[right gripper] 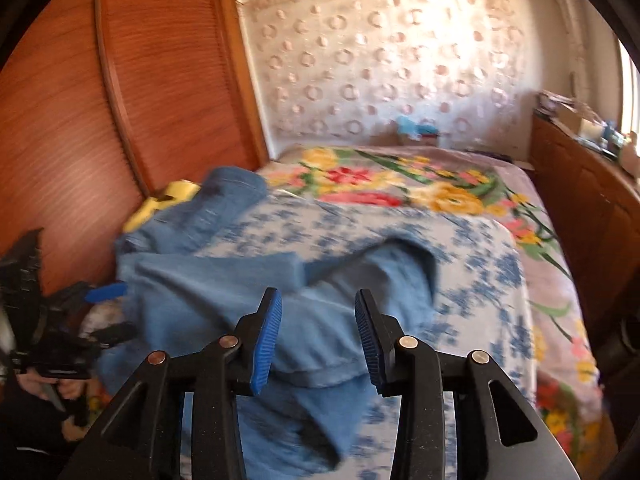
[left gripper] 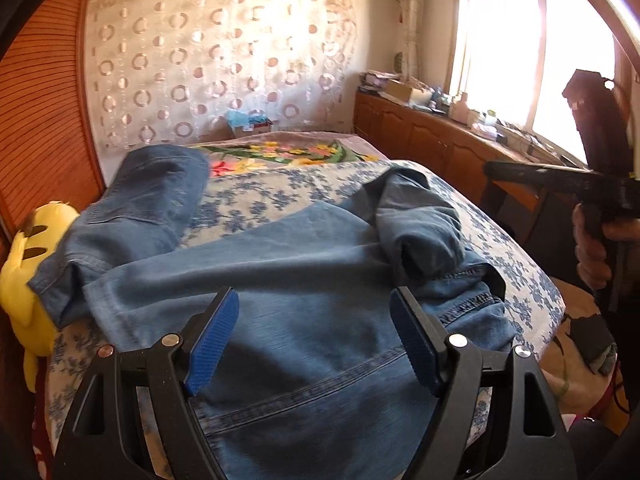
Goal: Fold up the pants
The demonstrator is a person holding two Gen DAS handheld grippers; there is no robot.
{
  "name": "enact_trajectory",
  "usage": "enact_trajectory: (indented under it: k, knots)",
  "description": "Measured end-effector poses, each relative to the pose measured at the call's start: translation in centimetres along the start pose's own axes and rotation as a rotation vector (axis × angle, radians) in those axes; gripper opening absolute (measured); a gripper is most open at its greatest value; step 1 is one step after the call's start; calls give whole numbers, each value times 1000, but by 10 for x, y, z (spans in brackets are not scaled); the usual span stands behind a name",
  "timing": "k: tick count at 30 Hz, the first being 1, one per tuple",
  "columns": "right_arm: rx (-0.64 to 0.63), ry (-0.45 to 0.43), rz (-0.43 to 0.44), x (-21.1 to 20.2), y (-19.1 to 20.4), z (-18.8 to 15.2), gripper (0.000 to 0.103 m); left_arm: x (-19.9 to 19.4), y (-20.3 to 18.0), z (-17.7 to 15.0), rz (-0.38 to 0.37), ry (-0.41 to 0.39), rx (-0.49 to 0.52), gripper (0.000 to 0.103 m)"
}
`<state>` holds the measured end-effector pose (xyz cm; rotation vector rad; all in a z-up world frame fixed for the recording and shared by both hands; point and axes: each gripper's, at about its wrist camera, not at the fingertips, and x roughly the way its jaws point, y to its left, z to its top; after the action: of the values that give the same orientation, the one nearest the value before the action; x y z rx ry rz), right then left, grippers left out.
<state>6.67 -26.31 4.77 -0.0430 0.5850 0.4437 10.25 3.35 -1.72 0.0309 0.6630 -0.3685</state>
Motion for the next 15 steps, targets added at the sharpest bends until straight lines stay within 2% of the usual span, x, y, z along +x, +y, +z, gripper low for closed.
enact_trajectory:
  k: [5,11,15]
  knots:
    - [44,67,-58,36,-27,-15,41,24,-21,9,-60,39,37,78]
    - [140,107,-31,75,-64,-7,45,53,-52,23,-119,90,100,58]
    - [156,124,-39,94,-78,0,45,76,-64,29,-111,146,132,43]
